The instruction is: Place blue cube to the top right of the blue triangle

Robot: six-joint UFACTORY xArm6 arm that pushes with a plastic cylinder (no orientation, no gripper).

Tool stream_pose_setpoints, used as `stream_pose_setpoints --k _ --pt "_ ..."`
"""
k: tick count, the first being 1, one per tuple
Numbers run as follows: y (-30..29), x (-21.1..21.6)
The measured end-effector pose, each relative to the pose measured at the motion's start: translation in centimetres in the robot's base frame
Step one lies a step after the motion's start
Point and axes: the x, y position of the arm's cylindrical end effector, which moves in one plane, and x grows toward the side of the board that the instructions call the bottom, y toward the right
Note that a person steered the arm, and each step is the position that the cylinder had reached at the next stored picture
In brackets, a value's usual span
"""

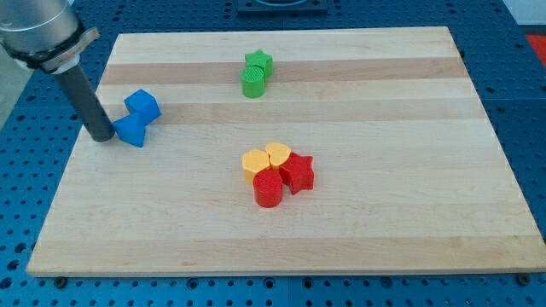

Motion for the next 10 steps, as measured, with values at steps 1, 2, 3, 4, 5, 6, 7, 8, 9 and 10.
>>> stream_pose_setpoints --k 1,2,3,4,5,6,7,8,9,10 --pt "-1.0 0.5" --pt "-0.4 2.5" --pt "1.1 3.6" --pt "2.5 3.6" --pt "2.8 2.3" --pt "2.8 -0.5" --pt "2.8 -3.1" --pt "2.6 -3.9" --pt "1.2 -3.7" --pt "3.3 -5.7"
